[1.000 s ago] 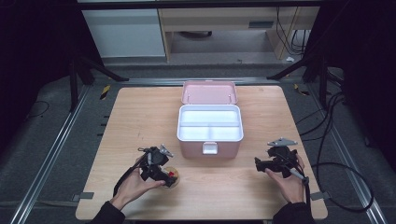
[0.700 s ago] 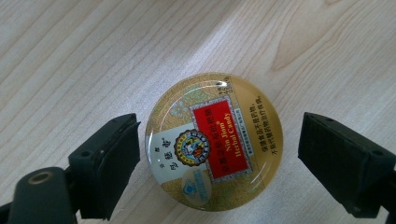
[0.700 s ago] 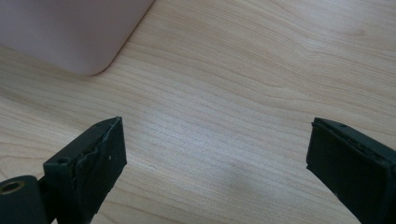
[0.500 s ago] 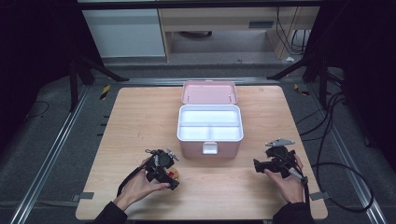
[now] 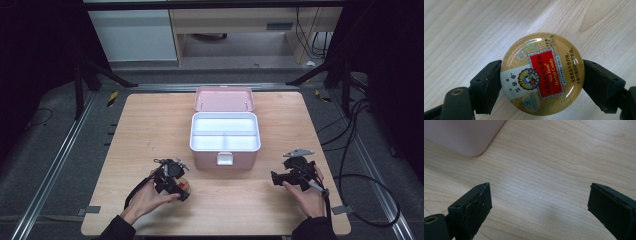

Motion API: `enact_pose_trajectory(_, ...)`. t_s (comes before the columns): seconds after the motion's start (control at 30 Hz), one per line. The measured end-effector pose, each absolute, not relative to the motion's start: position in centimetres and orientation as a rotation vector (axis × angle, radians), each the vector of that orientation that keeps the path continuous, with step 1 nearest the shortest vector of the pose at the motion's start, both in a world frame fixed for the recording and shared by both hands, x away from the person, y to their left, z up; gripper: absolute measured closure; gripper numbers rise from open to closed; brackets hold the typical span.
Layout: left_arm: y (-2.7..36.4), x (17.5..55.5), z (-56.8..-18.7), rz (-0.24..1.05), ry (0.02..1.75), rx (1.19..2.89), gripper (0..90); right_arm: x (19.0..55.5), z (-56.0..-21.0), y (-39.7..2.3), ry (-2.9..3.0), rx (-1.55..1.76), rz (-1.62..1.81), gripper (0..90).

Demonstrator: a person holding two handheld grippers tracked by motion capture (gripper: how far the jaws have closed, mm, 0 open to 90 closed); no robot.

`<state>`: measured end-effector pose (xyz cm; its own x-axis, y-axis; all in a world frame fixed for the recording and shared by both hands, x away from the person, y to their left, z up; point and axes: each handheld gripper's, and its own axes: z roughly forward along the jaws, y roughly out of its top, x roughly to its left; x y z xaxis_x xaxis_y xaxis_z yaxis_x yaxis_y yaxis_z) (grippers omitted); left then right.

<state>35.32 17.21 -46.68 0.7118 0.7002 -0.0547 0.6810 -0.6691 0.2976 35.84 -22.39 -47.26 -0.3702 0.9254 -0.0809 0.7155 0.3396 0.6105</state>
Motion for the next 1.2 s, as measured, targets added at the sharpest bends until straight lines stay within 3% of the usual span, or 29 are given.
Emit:
enact_pose_trajectory(0.27, 22.4, 36.0, -44.8, 0.182, 1.248, 2.501, 19.7, 35.8, -47.3, -22.5, 2.190, 1.442, 0.681, 5.9)
enact_pose_trajectory(0.57, 25.9, 36.7, -45.9, 0.258, 1.435, 2.525, 19.6, 35.7, -47.3, -22.4, 2.194, 1.436, 0.675, 6.1)
enact_pose_trajectory(1.0, 27.4, 37.4, -47.6, 0.194, 1.555, 2.511, 19.3, 35.7, -47.3, -22.4, 2.194, 1.432, 0.682, 6.9)
enact_pose_trajectory(1.2, 27.6, 37.4, -47.0, 0.214, 1.558, 2.476, 13.1, 35.6, -47.1, -22.3, 2.179, 1.426, 0.699, 7.7)
